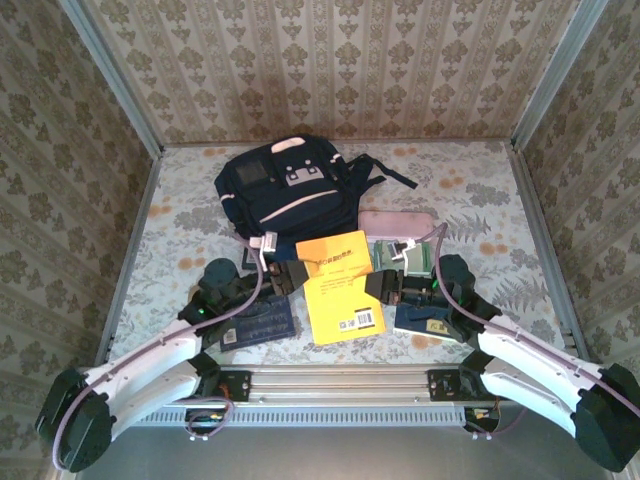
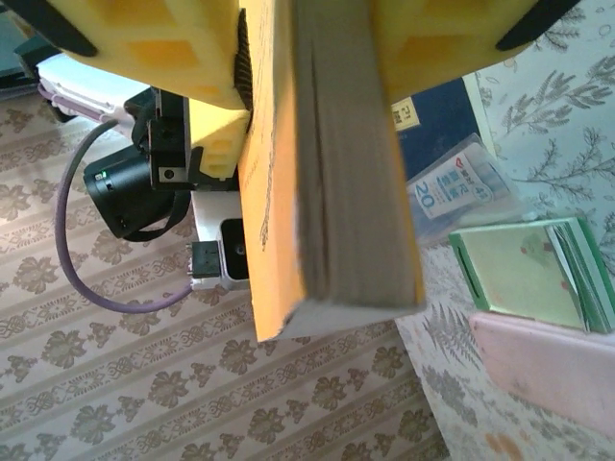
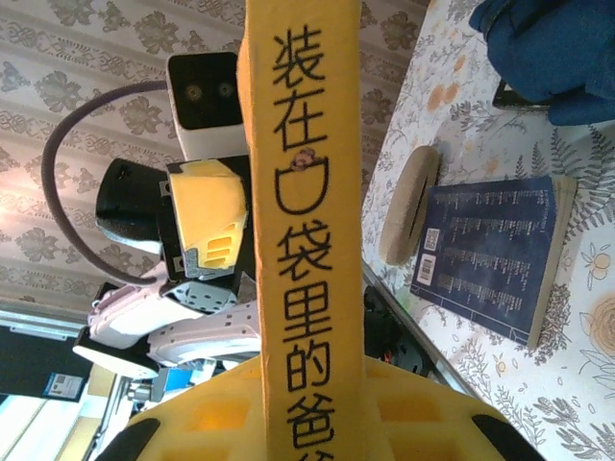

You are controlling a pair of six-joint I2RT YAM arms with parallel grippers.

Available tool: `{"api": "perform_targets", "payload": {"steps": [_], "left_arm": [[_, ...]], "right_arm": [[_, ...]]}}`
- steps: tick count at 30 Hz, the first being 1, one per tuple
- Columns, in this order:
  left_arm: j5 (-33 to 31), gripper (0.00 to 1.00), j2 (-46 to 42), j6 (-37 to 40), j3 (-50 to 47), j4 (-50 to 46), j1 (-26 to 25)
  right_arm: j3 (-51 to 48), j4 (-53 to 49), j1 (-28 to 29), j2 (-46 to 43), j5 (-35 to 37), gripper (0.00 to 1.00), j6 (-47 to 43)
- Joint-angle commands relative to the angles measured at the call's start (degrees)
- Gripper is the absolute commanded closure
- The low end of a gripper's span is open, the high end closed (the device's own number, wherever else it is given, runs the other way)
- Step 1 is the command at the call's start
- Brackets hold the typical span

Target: Pack books, pencil case, and school supplies into a backpack

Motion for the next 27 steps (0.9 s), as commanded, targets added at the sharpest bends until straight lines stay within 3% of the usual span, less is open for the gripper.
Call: {"api": "perform_targets", "payload": {"steps": [1,7,9,12,14,15,19,21,27], "left_arm": [[-0.07,0.76,-0.81,0.19,-0.53,1.73,0.11],[-0.09,0.88,1.47,-1.23,0.06,3.81,0.13],[-0.43,0.90,1.54,-1.24,0.73,3.19,0.14],[-0.87,0.96,1.73,-0.98,1.88,1.66,0.35],[-1.95,1.00,1.88,-2.18,1.78,1.99,0.92],[-2.97,1.00,1.77,-3.39,1.44,2.77,1.40],[-7.36,1.00,1.72,-8.92,0.35,7.22,3.64],[-10.57,1.00,1.43,-11.08,0.35,8.35,4.33],[-23.37,1.00,1.23,-18.27,0.77,14.49,4.93]], "right_arm": [[3.43,-0.70,-0.65,-0.08,1.59,1.00,-1.54],[5.16,-1.11,-0.67,1.22,1.25,1.00,-1.79],[5.38,-1.51,-0.71,1.27,1.40,0.95,-1.92],[5.78,-3.22,-0.67,1.27,2.39,0.75,-2.25],[6.25,-5.37,-0.71,1.09,3.51,0.42,-3.09],[6.31,-5.95,-0.69,1.05,3.84,0.33,-3.49],[5.95,-4.58,-0.69,0.79,4.95,0.07,-2.63],[5.23,-2.38,-0.75,0.95,6.08,0.00,-1.16],[0.36,8.47,-0.70,1.02,15.16,0.00,6.90]]}}
